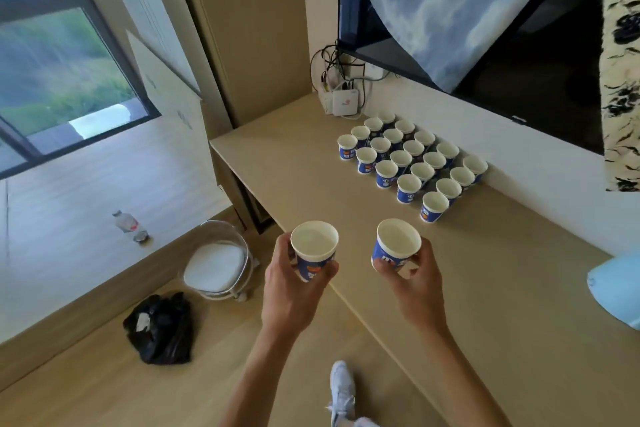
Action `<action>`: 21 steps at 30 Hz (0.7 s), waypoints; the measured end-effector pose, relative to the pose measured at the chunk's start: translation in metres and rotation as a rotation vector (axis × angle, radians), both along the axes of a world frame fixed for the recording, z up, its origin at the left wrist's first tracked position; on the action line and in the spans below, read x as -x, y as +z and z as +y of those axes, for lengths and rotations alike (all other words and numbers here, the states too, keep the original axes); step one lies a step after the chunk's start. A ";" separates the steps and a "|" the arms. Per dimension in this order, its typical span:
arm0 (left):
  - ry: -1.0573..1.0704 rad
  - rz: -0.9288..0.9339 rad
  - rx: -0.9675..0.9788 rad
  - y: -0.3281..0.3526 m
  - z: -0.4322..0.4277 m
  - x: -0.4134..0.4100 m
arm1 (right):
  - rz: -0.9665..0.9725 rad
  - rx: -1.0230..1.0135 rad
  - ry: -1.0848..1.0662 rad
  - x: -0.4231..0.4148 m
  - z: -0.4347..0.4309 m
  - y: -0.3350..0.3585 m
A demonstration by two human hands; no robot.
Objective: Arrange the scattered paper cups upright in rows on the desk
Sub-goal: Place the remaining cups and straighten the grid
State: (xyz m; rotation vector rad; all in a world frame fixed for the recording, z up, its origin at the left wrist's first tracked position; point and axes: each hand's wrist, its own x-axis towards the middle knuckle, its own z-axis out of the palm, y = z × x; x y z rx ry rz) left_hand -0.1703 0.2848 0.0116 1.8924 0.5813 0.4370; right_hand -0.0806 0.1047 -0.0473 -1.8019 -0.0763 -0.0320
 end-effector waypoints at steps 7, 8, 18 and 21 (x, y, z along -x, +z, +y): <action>-0.029 0.106 -0.067 0.001 0.076 -0.078 | 0.025 -0.056 -0.015 -0.073 0.078 -0.022; -0.036 0.100 -0.071 0.003 0.085 -0.092 | 0.025 -0.052 -0.020 -0.083 0.085 -0.022; -0.246 0.099 -0.038 -0.016 0.145 -0.212 | 0.092 -0.099 -0.173 -0.148 0.132 -0.026; -0.356 0.125 -0.062 -0.033 0.169 -0.243 | 0.099 -0.073 -0.231 -0.154 0.152 -0.032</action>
